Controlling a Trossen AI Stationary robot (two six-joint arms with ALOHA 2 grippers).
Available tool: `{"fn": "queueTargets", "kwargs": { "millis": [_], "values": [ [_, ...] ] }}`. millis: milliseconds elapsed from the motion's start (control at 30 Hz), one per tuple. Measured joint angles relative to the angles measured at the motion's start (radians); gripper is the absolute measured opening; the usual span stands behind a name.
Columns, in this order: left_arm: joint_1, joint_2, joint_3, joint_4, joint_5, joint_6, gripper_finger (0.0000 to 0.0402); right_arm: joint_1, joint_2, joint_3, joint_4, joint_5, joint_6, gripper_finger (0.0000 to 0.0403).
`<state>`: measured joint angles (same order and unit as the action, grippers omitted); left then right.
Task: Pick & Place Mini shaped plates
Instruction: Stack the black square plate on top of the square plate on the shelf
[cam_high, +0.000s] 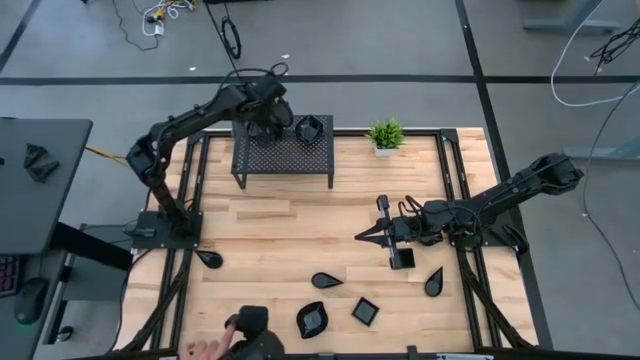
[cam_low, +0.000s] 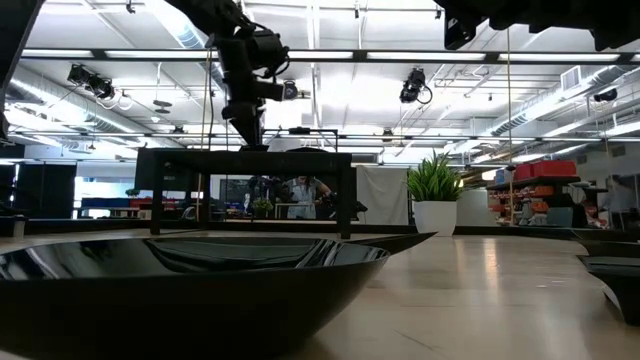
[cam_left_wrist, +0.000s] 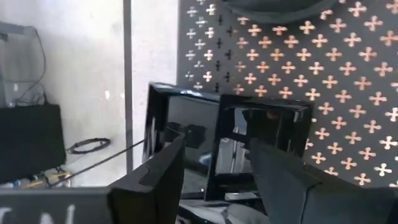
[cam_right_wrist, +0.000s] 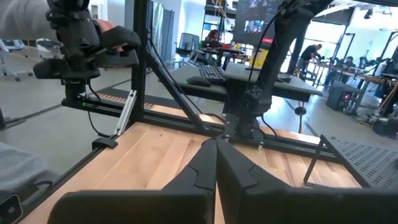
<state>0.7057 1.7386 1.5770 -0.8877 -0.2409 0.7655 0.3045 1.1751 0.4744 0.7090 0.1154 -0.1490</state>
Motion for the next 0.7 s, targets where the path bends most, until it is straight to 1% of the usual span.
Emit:
{"fn": "queueTargets", "kwargs": {
  "millis": [200,433,700],
  "values": [
    [0.000,0.011,0.000,0.020,-0.004,0.019,0.0159,0.000,0.000,0.000,-0.008,0.000,0.001,0.0011],
    [0.000,0.021,0.000,0.021,0.021,0.026,0.0104,0.000,0.000,0.000,-0.016,0.000,0.006,0.0011],
    [-0.003,0.024,0.000,0.018,0.017,0.031,0.0042,0.000,0.000,0.000,-0.016,0.000,0.006,0.0011]
  ]
}}
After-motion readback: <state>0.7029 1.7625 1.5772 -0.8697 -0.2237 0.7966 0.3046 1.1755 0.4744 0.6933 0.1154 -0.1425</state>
